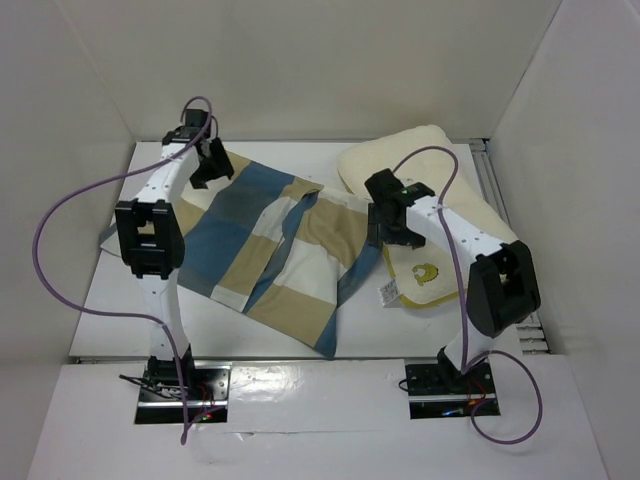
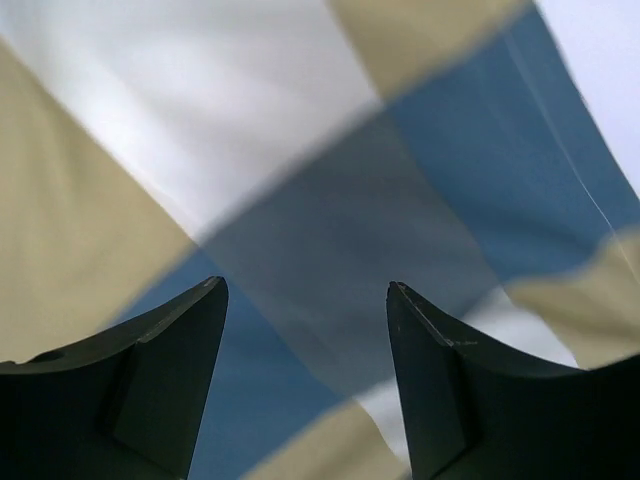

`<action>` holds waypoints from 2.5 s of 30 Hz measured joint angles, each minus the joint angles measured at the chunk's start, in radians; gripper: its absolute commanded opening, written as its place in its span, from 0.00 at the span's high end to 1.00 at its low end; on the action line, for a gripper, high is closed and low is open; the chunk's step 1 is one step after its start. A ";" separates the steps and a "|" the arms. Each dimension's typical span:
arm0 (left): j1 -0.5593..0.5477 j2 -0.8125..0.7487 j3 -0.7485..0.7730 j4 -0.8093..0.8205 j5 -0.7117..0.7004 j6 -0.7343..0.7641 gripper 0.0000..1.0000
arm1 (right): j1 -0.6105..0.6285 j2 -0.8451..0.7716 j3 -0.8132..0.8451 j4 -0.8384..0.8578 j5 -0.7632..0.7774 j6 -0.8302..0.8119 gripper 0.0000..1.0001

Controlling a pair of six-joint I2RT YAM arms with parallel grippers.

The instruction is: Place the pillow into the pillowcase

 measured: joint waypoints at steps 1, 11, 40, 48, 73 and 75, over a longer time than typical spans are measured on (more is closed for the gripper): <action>-0.035 -0.035 -0.028 0.003 0.009 0.004 0.23 | 0.000 0.011 -0.029 -0.002 0.004 0.013 0.06; -0.324 -0.173 -0.290 0.037 0.121 0.074 0.24 | -0.008 0.157 -0.085 0.023 0.064 0.037 0.71; -0.307 -0.103 -0.370 -0.005 0.109 0.001 0.31 | -0.021 -0.025 0.010 0.011 0.153 0.014 0.00; -0.320 -0.175 -0.336 -0.037 0.117 0.004 0.31 | 0.017 0.465 0.542 0.175 0.145 -0.102 0.00; -0.243 -0.251 -0.318 -0.106 0.103 0.052 0.32 | 0.161 -0.177 0.046 0.436 -0.099 -0.290 1.00; -0.194 -0.251 -0.315 -0.111 0.120 0.052 0.32 | 0.264 -0.218 -0.058 0.492 -0.129 -0.291 1.00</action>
